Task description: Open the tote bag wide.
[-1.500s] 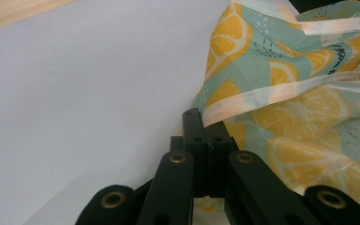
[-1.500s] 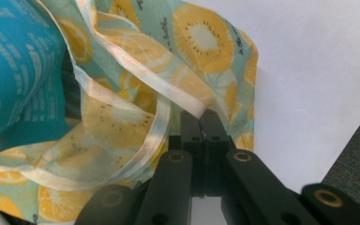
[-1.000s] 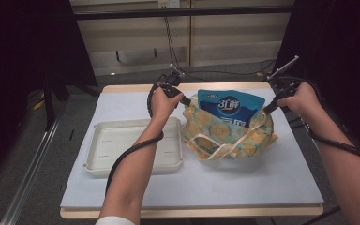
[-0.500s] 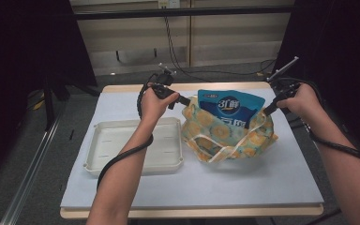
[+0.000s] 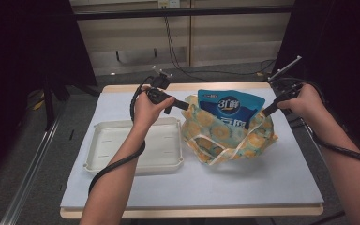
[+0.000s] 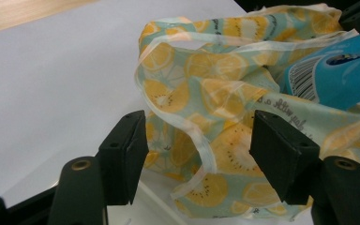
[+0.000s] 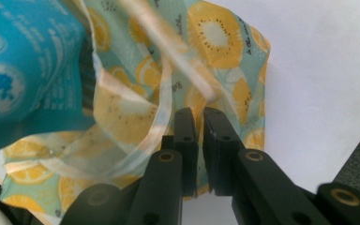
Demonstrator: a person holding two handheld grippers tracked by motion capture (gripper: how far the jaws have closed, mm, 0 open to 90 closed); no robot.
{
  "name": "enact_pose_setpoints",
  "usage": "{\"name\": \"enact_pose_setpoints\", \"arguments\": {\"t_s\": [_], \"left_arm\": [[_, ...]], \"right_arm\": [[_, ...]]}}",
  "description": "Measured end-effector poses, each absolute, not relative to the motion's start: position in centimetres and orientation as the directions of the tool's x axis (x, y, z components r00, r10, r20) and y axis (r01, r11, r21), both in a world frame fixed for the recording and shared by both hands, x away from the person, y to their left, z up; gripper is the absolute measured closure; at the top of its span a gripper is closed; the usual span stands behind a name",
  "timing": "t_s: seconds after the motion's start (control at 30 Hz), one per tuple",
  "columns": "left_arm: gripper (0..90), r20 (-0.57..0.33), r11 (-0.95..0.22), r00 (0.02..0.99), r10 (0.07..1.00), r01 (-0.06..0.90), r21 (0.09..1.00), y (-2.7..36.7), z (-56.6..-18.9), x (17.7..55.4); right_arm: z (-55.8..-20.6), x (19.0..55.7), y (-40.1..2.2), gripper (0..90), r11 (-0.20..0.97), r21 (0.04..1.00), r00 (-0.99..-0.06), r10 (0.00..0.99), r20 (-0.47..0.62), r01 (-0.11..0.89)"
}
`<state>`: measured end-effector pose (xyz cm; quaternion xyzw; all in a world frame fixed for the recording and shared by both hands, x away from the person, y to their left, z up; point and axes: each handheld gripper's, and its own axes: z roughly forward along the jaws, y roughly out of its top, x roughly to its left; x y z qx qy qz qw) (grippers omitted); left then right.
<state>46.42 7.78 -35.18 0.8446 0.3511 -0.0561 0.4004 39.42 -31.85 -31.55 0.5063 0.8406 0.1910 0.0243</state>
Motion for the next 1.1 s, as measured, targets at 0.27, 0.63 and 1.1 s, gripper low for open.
{"name": "enact_pose_setpoints", "arguments": {"t_s": [0.27, 0.63, 1.1], "left_arm": [[33.4, -0.372, -0.443, 0.770, 0.518, 0.614, 0.653, 7.8, -34.9, 45.3], [28.0, -0.360, -0.476, 0.803, 0.475, 0.579, 0.662, 6.7, -35.1, 43.8], [31.6, -0.383, -0.500, 0.841, 0.381, 0.536, 0.680, 4.6, -35.6, 42.9]], "right_arm": [[-30.3, 38.3, -32.1, 65.0, 0.378, 0.387, -0.475, 0.859, 0.194, 0.841], [-30.5, 37.6, -31.3, 53.2, 0.415, 0.397, -0.516, 0.835, 0.191, 0.819], [-31.9, 37.9, -31.0, 64.6, 0.405, 0.390, -0.511, 0.830, 0.222, 0.827]]}}
